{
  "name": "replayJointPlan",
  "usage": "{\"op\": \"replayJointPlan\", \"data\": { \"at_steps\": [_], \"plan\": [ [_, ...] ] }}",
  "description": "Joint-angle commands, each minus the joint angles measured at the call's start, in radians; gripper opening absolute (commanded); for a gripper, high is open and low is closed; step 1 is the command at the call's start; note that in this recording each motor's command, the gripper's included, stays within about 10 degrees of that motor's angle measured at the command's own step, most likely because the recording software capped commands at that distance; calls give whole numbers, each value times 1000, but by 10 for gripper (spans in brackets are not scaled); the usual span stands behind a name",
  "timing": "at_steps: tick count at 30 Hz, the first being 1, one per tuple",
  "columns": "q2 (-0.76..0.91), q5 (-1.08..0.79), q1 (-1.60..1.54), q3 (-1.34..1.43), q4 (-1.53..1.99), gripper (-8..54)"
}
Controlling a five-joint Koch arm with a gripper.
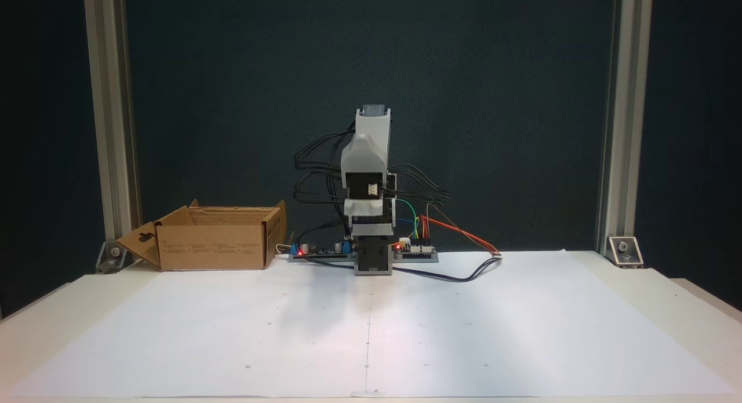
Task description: Grasp a green dice and put it in the bin.
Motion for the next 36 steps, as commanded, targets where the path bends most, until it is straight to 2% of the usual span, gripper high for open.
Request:
{"op": "replayJointPlan", "data": {
  "at_steps": [1,4,9,36],
  "plan": [
    [115,18,2,12,-161,425],
    [115,18,2,83,-276,439],
    [115,20,3,198,-278,443],
    [107,21,-3,198,-265,446]
  ]
}}
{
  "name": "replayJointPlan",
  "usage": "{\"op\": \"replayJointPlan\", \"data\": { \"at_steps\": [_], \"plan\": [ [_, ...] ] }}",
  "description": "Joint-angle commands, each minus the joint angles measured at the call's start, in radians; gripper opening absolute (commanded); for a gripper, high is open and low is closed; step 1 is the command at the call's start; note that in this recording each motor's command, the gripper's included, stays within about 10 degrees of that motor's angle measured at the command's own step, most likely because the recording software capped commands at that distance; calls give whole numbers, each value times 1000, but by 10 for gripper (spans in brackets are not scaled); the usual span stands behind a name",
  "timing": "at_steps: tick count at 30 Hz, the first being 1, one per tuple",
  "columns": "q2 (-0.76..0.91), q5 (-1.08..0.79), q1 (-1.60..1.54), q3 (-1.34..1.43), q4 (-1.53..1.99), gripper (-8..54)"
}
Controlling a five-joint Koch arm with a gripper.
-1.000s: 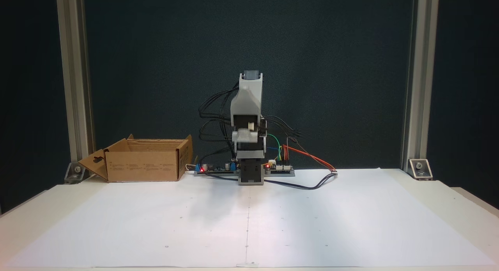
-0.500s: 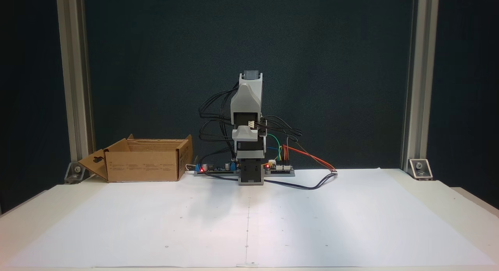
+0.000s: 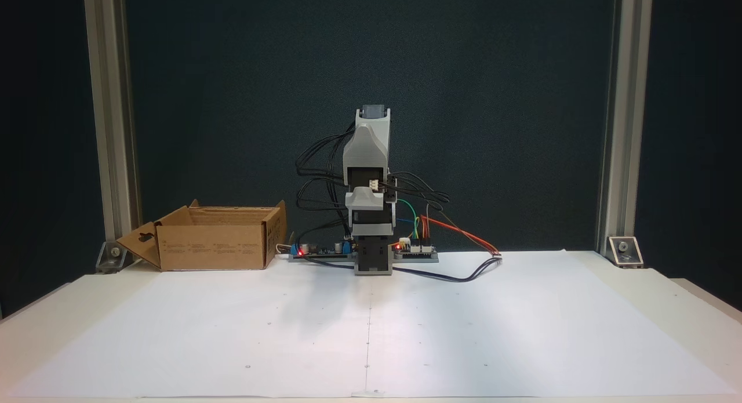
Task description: Grasp a green dice and put it in the bin.
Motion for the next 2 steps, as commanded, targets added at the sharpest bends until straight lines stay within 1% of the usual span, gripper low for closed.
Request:
{"op": "replayJointPlan", "data": {
  "at_steps": [1,2],
  "plan": [
    [107,21,-2,54,-44,446],
    [107,21,-2,52,-44,446]
  ]
}}
